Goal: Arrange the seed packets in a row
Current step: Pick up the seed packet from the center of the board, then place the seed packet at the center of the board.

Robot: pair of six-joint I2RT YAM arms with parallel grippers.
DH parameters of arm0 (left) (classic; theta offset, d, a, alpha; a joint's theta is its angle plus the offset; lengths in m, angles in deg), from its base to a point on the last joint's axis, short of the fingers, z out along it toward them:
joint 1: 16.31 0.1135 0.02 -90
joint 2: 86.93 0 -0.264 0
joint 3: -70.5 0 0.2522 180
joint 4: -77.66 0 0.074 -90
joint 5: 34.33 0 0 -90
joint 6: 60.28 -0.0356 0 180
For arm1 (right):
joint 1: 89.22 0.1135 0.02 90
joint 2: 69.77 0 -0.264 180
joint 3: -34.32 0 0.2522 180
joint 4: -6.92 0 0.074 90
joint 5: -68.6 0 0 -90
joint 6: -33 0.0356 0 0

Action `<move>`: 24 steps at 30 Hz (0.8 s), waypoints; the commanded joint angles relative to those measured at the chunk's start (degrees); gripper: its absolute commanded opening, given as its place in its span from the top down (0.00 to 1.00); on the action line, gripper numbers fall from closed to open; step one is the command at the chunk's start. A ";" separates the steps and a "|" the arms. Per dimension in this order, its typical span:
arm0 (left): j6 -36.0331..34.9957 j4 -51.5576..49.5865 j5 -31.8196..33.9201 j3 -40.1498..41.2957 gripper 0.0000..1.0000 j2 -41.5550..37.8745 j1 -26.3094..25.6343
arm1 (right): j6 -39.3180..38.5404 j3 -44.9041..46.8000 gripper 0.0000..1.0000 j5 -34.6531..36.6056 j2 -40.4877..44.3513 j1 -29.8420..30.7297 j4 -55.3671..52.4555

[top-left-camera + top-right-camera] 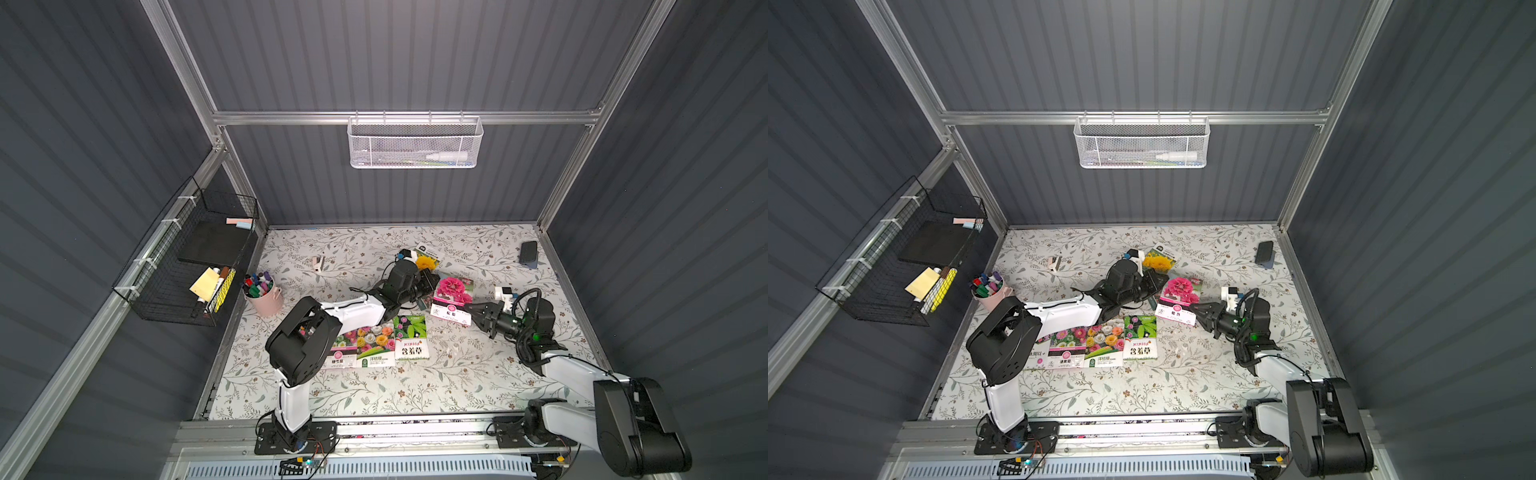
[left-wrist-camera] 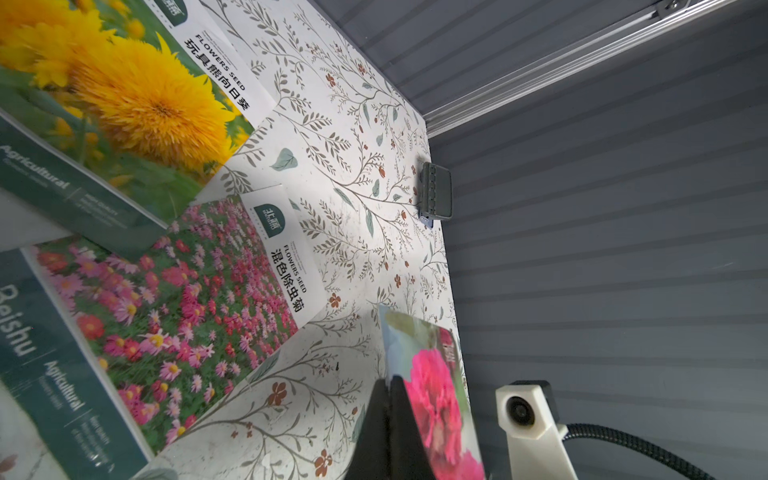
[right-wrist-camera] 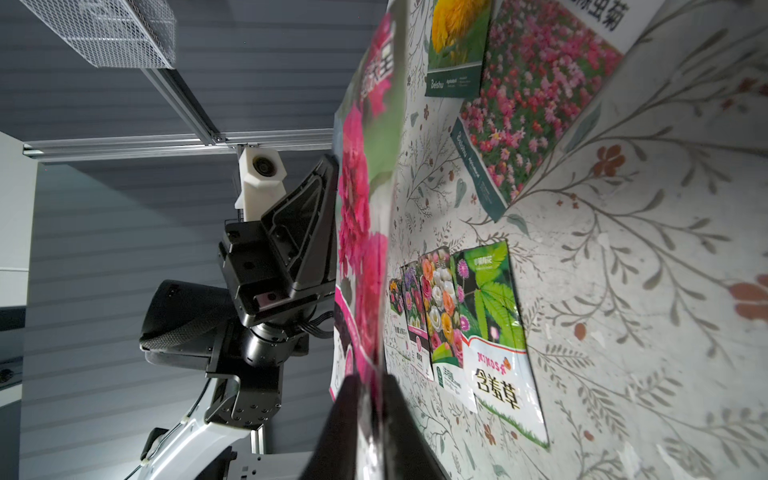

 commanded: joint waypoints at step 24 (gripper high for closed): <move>-33.37 -66.50 0.17 -0.11 0.00 -30.81 2.23 | -47.13 -19.62 1.00 5.53 -11.92 4.29 -59.63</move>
